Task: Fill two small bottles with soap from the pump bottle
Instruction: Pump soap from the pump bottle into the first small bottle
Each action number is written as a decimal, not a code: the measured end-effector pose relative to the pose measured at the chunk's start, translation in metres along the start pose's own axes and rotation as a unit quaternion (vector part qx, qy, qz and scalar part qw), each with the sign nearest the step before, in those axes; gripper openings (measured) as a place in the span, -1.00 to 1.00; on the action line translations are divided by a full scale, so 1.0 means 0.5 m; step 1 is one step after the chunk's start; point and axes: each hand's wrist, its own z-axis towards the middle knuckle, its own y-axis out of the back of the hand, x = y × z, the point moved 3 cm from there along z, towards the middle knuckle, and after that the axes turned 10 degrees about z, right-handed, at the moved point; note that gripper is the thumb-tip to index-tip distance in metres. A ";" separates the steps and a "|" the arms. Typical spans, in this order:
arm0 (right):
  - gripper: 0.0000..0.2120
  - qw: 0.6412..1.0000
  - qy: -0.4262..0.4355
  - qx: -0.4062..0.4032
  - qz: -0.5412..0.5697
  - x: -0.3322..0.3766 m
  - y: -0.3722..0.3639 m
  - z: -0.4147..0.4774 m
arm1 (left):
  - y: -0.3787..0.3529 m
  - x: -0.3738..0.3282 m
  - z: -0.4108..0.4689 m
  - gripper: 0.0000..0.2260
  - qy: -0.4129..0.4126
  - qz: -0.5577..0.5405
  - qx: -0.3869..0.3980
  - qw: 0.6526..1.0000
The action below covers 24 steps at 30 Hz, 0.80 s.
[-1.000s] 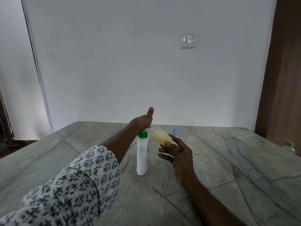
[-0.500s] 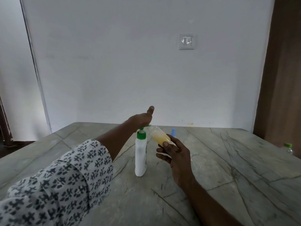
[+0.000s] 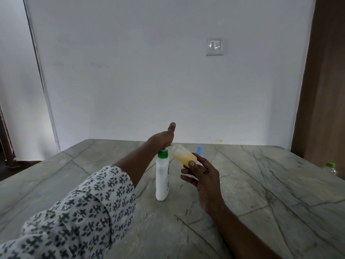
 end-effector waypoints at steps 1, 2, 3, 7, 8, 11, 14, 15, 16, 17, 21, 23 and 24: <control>-0.68 1.000 -0.001 -0.001 0.000 0.000 0.000 0.000 | -0.001 0.000 0.000 -0.25 0.001 -0.005 0.003 1.000; -0.69 1.000 -0.002 -0.002 0.000 0.000 0.000 0.001 | -0.002 0.000 0.000 -0.25 0.001 -0.011 0.006 1.000; -0.68 1.000 -0.003 -0.003 0.000 0.000 0.000 0.001 | -0.002 -0.001 -0.002 -0.25 0.001 -0.016 0.007 1.000; -0.70 1.000 -0.003 0.002 0.002 0.001 -0.004 0.000 | 0.006 0.001 -0.010 -0.24 0.003 -0.027 0.009 1.000; -0.70 1.000 -0.003 0.002 0.002 0.000 -0.005 0.000 | 0.010 0.000 -0.010 -0.24 0.002 -0.030 0.009 1.000; -0.68 1.000 -0.004 -0.002 0.002 0.000 -0.006 0.003 | 0.018 -0.008 -0.012 -0.24 -0.004 -0.029 0.009 1.000; -0.70 1.000 -0.003 0.001 0.006 0.001 -0.007 0.004 | 0.018 -0.010 -0.009 -0.23 -0.006 -0.027 0.012 1.000; -0.70 1.000 -0.003 0.002 0.007 0.001 -0.008 0.003 | 0.018 -0.010 -0.010 -0.23 -0.004 -0.028 0.012 1.000; -0.70 1.000 -0.003 0.002 0.007 0.002 -0.008 0.003 | 0.017 -0.010 -0.009 -0.22 -0.003 -0.028 0.013 1.000; -0.69 1.000 -0.003 0.002 0.007 0.002 -0.008 0.003 | 0.017 -0.010 -0.010 -0.22 -0.003 -0.028 0.013 1.000; -0.70 1.000 -0.005 0.003 0.009 0.003 -0.006 0.002 | 0.017 -0.010 -0.015 -0.23 0.002 -0.032 0.003 0.999; -0.69 1.000 -0.005 0.001 0.007 0.002 -0.005 0.000 | 0.012 -0.005 -0.015 -0.23 0.007 -0.034 0.004 0.999; -0.68 1.000 -0.005 -0.001 0.006 0.002 -0.004 -0.001 | 0.008 -0.003 -0.011 -0.23 0.009 -0.035 0.005 0.999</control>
